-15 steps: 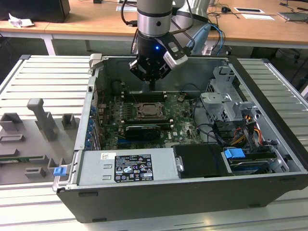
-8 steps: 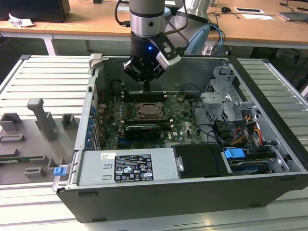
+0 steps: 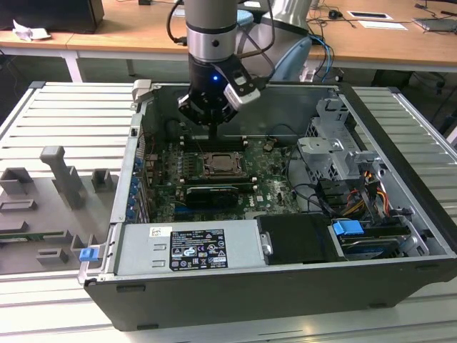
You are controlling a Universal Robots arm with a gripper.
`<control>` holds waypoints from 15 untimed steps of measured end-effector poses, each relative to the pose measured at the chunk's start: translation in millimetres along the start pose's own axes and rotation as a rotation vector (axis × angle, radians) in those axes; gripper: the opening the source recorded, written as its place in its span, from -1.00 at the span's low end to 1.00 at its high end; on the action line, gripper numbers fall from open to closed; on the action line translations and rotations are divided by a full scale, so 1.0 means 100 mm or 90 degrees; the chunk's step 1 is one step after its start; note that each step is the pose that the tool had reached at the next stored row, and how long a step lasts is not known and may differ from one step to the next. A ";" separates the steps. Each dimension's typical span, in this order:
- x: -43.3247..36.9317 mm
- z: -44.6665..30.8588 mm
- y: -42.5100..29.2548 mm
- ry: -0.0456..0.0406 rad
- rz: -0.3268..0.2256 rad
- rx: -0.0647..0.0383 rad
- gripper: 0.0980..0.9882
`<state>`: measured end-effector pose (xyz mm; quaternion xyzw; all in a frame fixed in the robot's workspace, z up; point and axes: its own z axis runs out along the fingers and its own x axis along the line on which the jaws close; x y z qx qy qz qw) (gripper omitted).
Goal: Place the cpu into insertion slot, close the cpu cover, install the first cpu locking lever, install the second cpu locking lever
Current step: 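Install the first cpu locking lever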
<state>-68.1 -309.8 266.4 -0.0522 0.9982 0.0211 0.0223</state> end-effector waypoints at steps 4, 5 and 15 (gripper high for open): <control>0.119 0.007 0.013 -0.0007 0.014 -0.001 -0.98; 0.119 0.010 0.012 -0.0010 0.021 0.000 -0.98; 0.440 0.038 0.045 -0.0016 0.033 -0.002 -0.98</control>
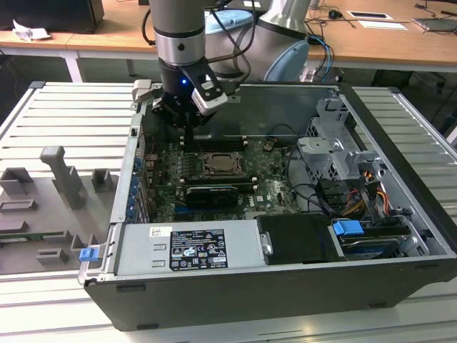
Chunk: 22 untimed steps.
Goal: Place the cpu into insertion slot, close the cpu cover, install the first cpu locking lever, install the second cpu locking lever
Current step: 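Install the first cpu locking lever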
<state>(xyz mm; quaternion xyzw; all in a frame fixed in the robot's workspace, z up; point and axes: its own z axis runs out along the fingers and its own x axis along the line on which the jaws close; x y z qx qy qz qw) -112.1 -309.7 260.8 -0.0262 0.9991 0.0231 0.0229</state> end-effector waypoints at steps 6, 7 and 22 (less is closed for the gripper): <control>0.047 0.015 0.048 0.0000 0.000 0.000 -0.98; 0.046 0.022 0.081 0.0000 0.000 0.000 -0.98; -0.314 0.070 0.129 0.0007 0.000 0.000 -0.98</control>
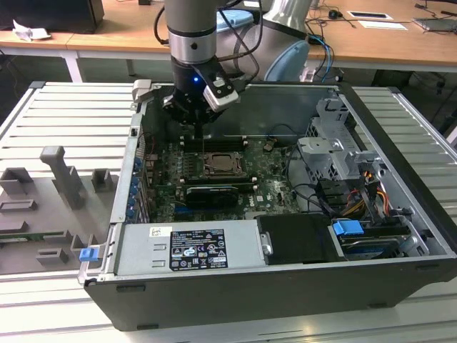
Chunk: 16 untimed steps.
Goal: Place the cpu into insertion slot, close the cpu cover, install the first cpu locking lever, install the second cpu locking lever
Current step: 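Install the first cpu locking lever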
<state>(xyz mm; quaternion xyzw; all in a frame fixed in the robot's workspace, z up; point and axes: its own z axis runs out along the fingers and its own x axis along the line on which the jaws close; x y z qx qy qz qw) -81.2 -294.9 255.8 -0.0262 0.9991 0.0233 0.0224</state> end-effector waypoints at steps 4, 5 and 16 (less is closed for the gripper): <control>-0.262 0.040 -0.015 0.0020 0.000 0.000 -0.98; -0.298 0.048 -0.017 0.0023 0.000 0.000 -0.98; -0.348 0.224 0.000 0.0026 -0.023 -0.025 -0.98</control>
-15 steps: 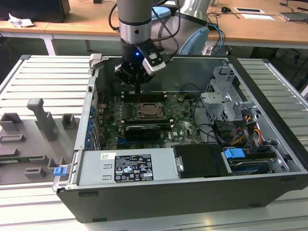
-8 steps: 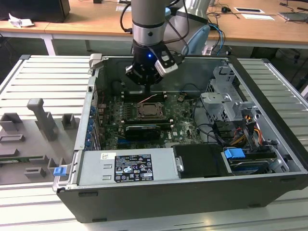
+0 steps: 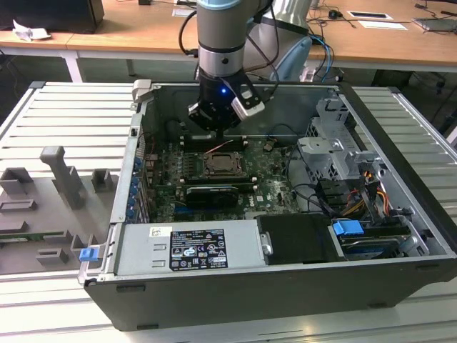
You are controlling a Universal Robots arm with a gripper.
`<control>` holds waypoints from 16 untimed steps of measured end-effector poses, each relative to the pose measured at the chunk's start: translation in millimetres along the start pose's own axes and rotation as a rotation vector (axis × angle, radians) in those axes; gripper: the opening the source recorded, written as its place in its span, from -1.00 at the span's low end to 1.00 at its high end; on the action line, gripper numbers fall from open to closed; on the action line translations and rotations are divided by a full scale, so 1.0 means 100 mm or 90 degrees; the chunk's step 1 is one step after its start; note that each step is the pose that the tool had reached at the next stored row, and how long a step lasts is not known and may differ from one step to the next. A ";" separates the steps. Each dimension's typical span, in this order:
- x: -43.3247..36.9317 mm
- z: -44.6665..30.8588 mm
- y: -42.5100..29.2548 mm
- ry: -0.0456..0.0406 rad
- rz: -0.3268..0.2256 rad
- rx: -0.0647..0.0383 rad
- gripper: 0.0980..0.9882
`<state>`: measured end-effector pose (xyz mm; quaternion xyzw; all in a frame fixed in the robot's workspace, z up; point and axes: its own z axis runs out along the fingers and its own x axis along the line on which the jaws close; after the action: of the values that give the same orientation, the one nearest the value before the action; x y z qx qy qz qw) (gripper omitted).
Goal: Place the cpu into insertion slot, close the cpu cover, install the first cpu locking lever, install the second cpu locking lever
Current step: 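Install the first cpu locking lever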
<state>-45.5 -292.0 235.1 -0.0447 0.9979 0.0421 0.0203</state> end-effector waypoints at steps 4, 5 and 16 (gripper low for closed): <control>-0.022 0.056 0.021 -0.0007 0.007 -0.001 -0.98; -0.053 0.077 0.024 -0.0005 0.007 -0.002 -0.98; -0.152 0.181 0.059 0.0015 0.007 -0.003 -0.98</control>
<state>-30.3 -283.3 218.2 -0.0394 0.9981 0.0442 0.0188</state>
